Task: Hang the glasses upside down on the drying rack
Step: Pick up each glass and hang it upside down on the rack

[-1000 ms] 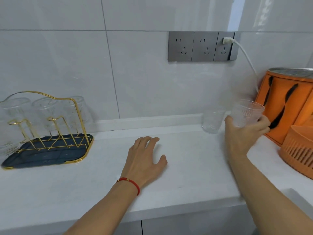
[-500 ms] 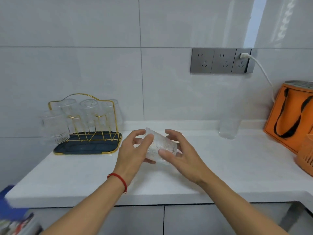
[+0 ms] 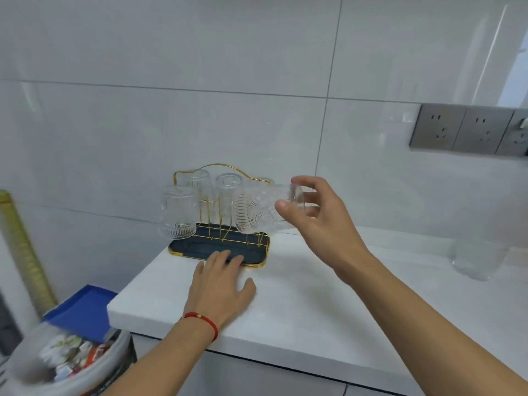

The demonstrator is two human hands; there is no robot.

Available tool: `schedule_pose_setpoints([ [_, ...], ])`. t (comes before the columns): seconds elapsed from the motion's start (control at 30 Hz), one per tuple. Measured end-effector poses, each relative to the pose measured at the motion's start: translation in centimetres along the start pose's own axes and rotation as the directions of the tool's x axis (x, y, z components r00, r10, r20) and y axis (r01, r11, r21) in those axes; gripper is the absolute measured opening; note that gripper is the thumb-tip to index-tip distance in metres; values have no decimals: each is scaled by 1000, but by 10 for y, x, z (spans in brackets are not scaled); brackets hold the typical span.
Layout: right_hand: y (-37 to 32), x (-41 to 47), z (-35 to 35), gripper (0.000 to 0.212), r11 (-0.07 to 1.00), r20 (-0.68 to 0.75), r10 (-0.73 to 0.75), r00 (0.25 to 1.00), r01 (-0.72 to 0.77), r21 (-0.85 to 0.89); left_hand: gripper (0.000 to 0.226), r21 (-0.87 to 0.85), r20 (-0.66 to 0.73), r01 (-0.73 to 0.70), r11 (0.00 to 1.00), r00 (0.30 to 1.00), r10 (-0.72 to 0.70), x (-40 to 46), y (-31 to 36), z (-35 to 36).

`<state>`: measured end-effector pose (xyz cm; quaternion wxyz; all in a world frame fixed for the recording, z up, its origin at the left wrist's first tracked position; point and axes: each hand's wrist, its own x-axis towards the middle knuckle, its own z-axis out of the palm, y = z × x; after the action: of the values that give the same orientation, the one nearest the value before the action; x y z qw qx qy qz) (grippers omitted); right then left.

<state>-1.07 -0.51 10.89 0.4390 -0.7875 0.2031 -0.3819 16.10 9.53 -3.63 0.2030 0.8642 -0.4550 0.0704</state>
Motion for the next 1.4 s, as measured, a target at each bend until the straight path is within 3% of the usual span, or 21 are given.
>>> schedule_pose_setpoints([
  [0.2,-26,58,56,64,960,46,-173,984,179,-216,66,-12,48,-10,1000,999,10,5,-4,7],
  [0.53,-13,107,123,58,783,256,-127,958,255,-568,65,-34,47,-3,999,999,5,5,-6,10],
  [0.67,-4,112,137,55,616,355,-80,931,326,-717,67,-40,31,-7,999,999,8,5,-5,10],
  [0.93,3,109,133,58,457,437,-99,894,431,-778,65,-73,-1,-20,997,1000,20,2,-3,6],
  [1.03,4,96,120,47,469,380,-316,869,491,-734,63,-120,-33,-53,991,998,50,-1,-3,2],
  [1.17,21,61,80,24,531,198,-613,765,584,-614,56,-137,-59,-108,985,993,101,-5,-1,-4],
  [1.23,39,41,49,25,524,174,-631,756,580,-624,50,-113,-58,-125,986,991,119,-8,1,-7],
  [1.3,65,21,10,28,544,151,-589,794,528,-652,48,-57,-76,-111,992,991,106,-12,9,-10],
  [1.4,110,-4,-48,31,714,-44,-402,915,282,-641,57,-44,-157,-130,990,980,122,-16,45,-9],
])
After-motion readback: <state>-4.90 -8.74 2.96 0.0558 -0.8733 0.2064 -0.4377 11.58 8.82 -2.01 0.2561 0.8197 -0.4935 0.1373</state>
